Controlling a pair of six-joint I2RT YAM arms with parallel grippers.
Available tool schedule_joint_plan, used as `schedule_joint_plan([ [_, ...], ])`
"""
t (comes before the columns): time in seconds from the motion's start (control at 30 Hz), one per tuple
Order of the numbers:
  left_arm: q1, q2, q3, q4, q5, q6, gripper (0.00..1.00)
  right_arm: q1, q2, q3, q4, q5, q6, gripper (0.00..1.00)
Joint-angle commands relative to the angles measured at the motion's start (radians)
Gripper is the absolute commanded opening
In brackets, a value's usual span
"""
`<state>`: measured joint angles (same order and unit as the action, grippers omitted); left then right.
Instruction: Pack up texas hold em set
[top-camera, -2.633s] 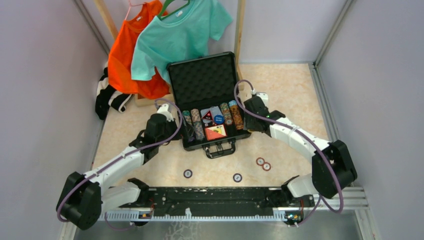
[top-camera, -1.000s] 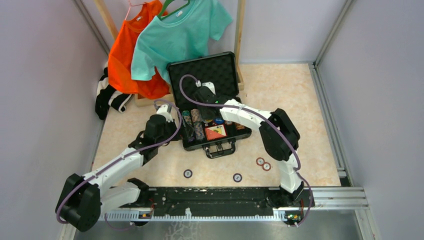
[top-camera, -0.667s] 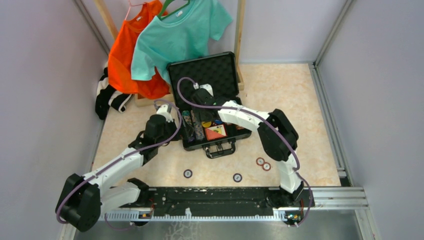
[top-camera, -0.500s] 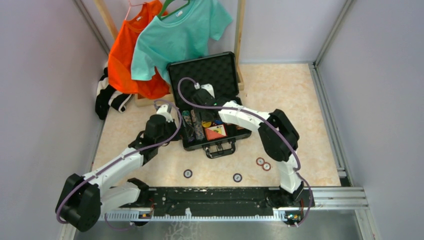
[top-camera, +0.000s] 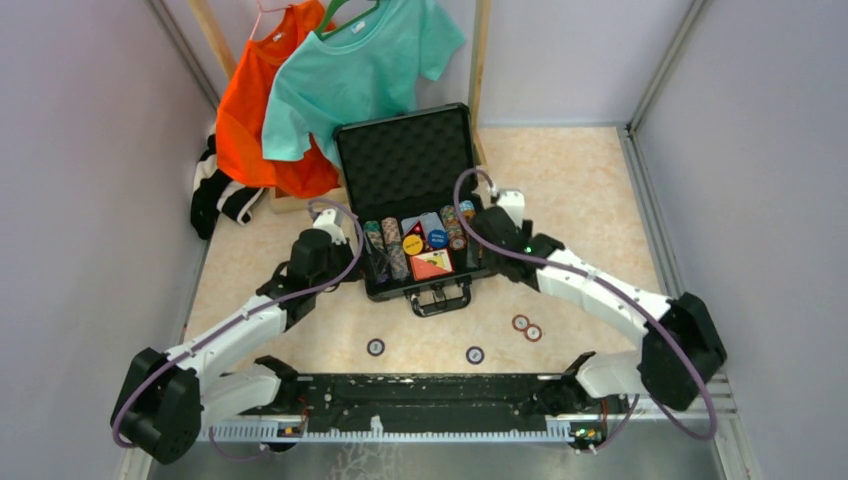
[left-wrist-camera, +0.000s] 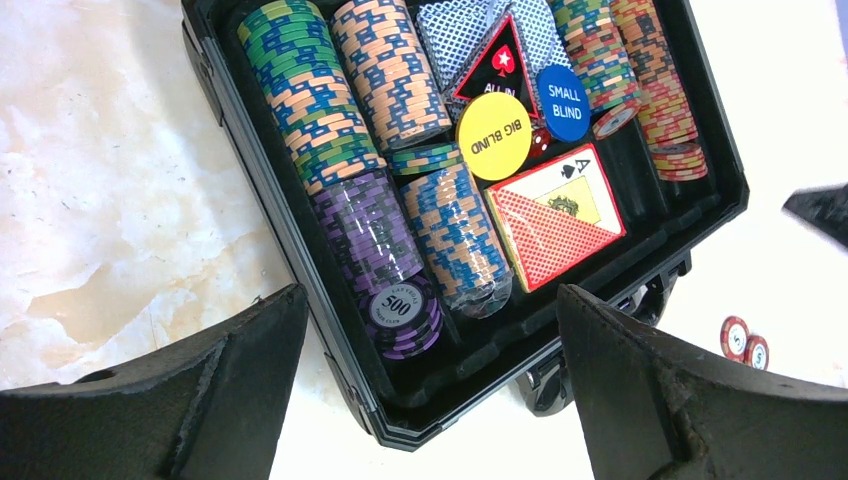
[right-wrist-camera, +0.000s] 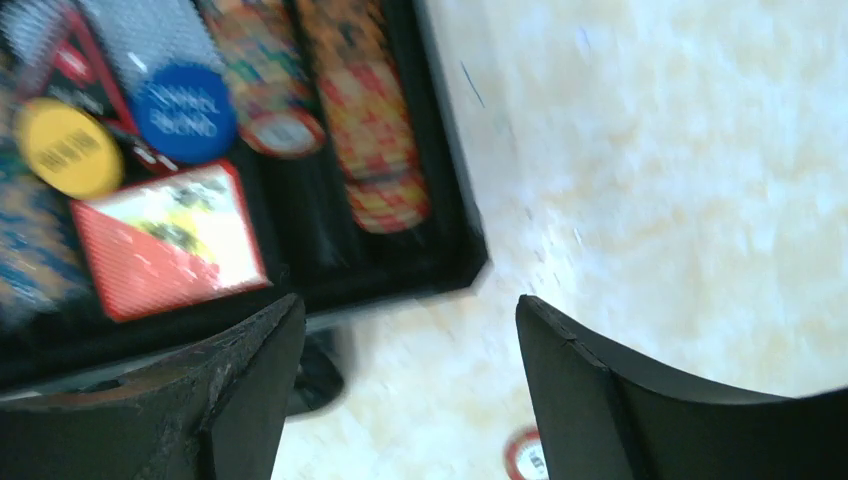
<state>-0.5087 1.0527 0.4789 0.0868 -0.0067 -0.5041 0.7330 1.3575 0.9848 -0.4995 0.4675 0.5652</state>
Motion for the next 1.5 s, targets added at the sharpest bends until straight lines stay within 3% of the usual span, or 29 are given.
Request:
schedule_joint_plan([
  [0.0,0.002,-0.006,0.001,0.028,0.043,-0.002,0.99,0.001,-0.118,-0.185,-0.071,0.009,0.092,0.77],
  [0.37,0.002,0.01,0.007,0.026,0.054,0.001,0.99,0.003,-0.433,-0.409,-0.178,-0.054,0.209,0.76],
  [0.77,0.002,0.009,0.004,0.026,0.043,0.004,0.99,0.002,-0.362,-0.459,-0.233,-0.051,0.376,0.72],
  [1.07,0.002,0.011,0.003,0.033,0.056,0.001,0.99,0.01,-0.394,-0.491,-0.209,-0.08,0.391,0.69],
  [1.47,0.002,0.0,0.001,0.027,0.048,0.005,0.99,0.019,-0.281,-0.464,-0.144,-0.057,0.344,0.63],
])
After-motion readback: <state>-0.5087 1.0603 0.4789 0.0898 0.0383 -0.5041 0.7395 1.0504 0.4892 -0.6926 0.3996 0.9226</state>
